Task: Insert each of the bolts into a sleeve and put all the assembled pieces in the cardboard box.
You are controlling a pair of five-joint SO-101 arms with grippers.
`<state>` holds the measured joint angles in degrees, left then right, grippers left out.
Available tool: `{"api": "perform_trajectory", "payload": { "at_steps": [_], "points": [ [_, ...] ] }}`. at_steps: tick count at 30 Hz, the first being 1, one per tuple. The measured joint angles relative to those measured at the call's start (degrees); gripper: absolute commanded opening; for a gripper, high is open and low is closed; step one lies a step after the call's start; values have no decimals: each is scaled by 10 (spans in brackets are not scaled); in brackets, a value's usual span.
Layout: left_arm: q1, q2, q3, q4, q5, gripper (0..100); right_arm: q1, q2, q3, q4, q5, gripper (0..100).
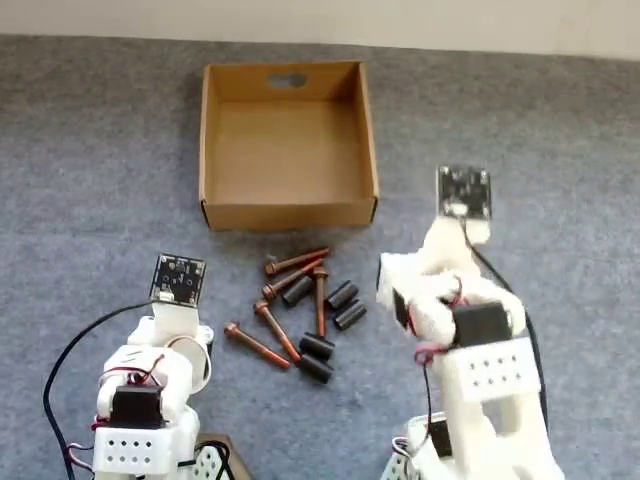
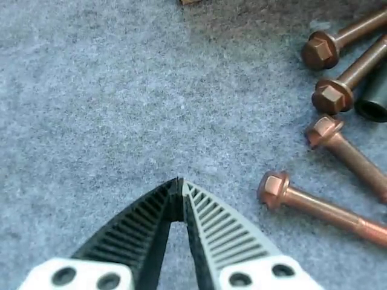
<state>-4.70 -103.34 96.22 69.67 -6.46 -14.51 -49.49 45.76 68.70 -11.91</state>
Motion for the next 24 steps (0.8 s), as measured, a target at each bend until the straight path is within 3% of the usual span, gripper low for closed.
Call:
{"api": "perform_trajectory", "payload": {
  "at_steps": [3,7,11,24],
  "points": [
    [0,0,0,0,0,7,0,92,-11,12,-1,43],
    [0,0,0,0,0,7,-4,198,-22,15,6,226],
    [0,0,0,0,0,7,-30,281,-22,18,69,381],
    [0,0,0,0,0,7,-127,338,-47,18,86,380]
  ]
}}
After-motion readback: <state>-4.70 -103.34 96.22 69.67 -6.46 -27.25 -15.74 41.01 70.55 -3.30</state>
